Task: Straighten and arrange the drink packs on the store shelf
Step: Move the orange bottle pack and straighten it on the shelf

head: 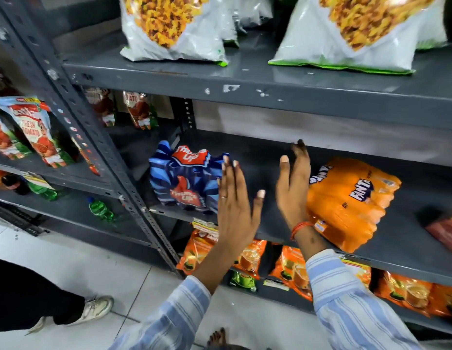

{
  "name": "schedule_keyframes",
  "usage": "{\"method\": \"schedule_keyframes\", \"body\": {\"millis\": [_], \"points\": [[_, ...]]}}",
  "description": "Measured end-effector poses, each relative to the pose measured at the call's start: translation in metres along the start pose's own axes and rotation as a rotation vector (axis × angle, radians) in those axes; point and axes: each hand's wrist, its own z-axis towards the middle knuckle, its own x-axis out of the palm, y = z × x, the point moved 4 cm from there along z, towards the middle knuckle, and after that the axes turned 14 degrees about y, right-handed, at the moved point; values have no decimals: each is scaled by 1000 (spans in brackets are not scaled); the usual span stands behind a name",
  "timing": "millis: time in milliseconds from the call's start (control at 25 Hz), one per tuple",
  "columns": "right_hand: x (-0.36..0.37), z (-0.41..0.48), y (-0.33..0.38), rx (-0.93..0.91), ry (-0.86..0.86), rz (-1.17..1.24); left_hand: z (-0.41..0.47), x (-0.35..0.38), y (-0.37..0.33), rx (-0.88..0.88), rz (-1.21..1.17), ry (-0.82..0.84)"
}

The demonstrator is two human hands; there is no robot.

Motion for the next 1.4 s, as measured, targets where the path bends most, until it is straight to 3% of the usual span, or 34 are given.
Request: {"method": "schedule_keyframes", "body": {"millis": [120,240,320,440,600,720,800,920,1120,1280,1400], "points": [[-64,13,-51,28,55,-311,6,56,-46,1,-102,109],[-127,9,-121,413,117,-243,11,118,-75,-208,-287,283],[-161,15,-131,358,128,-406,17,149,-92,-349,-404,329],[-193,30,-139,290,275,-674,19,167,-108,-538,-471,308],[-214,43,-176,387,413,-645,24,175,-107,-657,-697,274],[-218,53,-177,451,381,-402,31,173,-106,-630,-736,246],[-224,43,-174,476,255,-275,39,165,-106,-546,-689,242],[-228,11,-179,375,44,-67,52,153,-105,-351,-536,265],[-221,-23,-187,299,19,75,51,146,-101,-35,-406,301],[-213,-48,-200,299,42,118,26,161,-90,-17,-306,208],[-219,-46,-197,278,-13,193,16,167,-106,-181,-152,98]]}}
